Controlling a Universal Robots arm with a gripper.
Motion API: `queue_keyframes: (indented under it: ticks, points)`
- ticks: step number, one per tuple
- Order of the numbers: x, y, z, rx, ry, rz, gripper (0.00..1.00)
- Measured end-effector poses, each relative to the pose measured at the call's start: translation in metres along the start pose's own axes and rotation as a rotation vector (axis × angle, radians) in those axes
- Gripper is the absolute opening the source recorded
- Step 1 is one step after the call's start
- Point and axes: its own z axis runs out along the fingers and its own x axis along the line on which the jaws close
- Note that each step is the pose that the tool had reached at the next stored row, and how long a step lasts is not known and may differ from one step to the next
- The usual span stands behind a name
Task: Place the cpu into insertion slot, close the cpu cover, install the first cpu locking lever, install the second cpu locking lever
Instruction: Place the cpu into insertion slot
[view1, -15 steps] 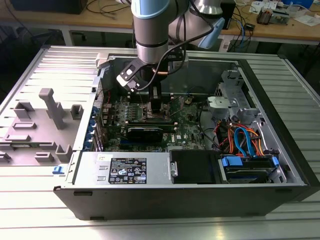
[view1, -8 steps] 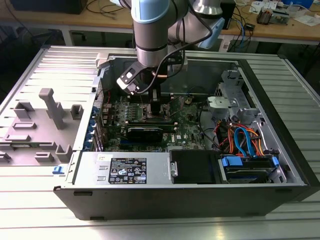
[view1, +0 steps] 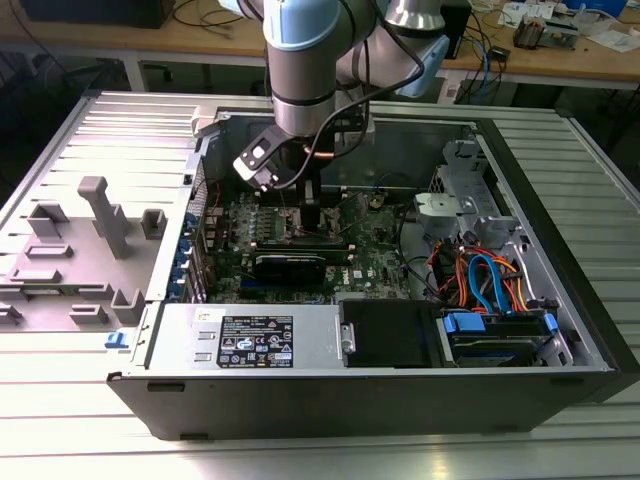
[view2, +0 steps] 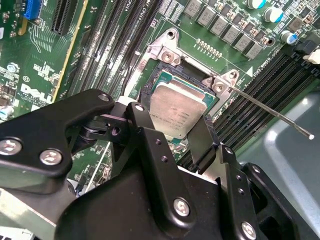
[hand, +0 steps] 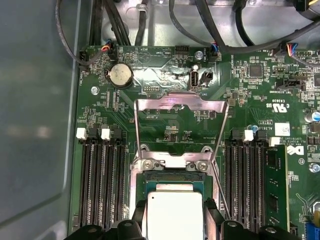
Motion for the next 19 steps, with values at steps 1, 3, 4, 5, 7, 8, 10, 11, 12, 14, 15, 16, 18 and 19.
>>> queue_keyframes:
  ticks: [1, 3, 4, 5, 7, 8, 10, 11, 12, 14, 15, 16, 18, 19]
  points:
    - [0.0, 0.0, 0.0003, 0.0007, 0.0001, 0.001, 0.54]
    - [0.0, -0.0001, 0.0014, 0.0024, 0.0018, 0.008, 0.54]
    - [0.0, 0.0, 0.0021, 0.003, 0.0017, 0.013, 0.54]
    - [-0.0001, 0.0, 0.0025, 0.0033, 0.0016, 0.018, 0.54]
    - [-0.0002, -0.0002, 0.0052, 0.0034, 0.0067, 0.023, 0.54]
    - [-0.0002, 0.0, 0.0058, 0.0034, 0.0116, 0.024, 0.54]
    - [-0.0002, 0.0001, 0.0069, 0.0033, 0.0173, 0.024, 0.54]
    - [-0.0003, 0.0001, 0.0072, 0.0035, 0.0172, 0.024, 0.54]
    - [-0.0003, 0.0001, 0.0074, 0.0036, 0.0172, 0.024, 0.54]
    - [-0.0004, 0.0004, 0.0076, 0.0038, 0.0173, 0.024, 0.54]
    - [-0.0004, 0.0005, 0.0077, 0.0037, 0.0175, 0.024, 0.54]
    - [-0.0004, 0.0007, 0.0077, 0.004, 0.0174, 0.024, 0.54]
    - [-0.0005, 0.0009, 0.0077, 0.0043, 0.0175, 0.024, 0.54]
    - [-0.0005, 0.0009, 0.0077, 0.0044, 0.0175, 0.023, 0.54]
